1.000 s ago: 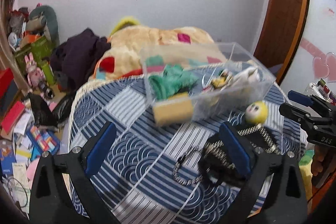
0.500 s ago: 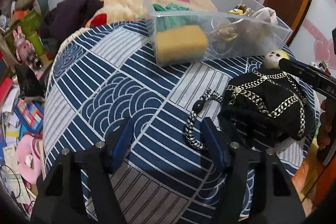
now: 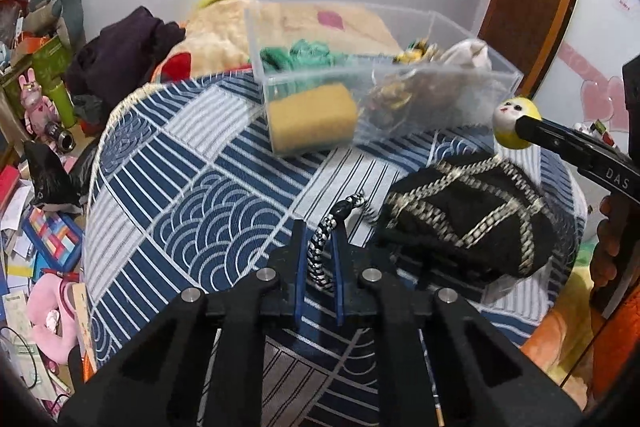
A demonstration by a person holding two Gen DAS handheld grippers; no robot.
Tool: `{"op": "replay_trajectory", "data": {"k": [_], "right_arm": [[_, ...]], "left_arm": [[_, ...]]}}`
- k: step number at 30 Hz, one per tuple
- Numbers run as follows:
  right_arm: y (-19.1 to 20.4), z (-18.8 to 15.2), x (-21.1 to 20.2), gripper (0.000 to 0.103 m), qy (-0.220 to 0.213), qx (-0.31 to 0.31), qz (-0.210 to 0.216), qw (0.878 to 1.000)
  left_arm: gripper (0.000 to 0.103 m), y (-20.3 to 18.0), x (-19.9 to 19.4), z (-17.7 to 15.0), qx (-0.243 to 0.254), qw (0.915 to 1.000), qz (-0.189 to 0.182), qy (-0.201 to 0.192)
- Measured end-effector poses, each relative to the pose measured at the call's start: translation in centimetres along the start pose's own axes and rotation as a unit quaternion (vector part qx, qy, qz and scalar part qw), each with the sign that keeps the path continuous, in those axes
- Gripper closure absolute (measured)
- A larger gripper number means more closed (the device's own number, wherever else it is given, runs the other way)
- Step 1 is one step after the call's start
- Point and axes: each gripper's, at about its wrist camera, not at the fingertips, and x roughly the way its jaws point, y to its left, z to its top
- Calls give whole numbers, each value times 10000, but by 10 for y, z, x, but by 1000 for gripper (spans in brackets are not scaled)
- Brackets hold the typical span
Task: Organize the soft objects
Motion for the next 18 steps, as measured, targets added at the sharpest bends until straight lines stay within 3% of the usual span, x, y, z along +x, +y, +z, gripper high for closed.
{"op": "replay_trajectory", "data": {"k": [9,18], "right_arm": [[5,24,-32,66,-623,-47,-23,9980],[19,49,-29,66,-979,-77,-23,9952]], "left_arm": [[93,-8,-40,38,105,9973,-38,-722],[92,-6,-57,77,-59,9899,39,-1414]]}}
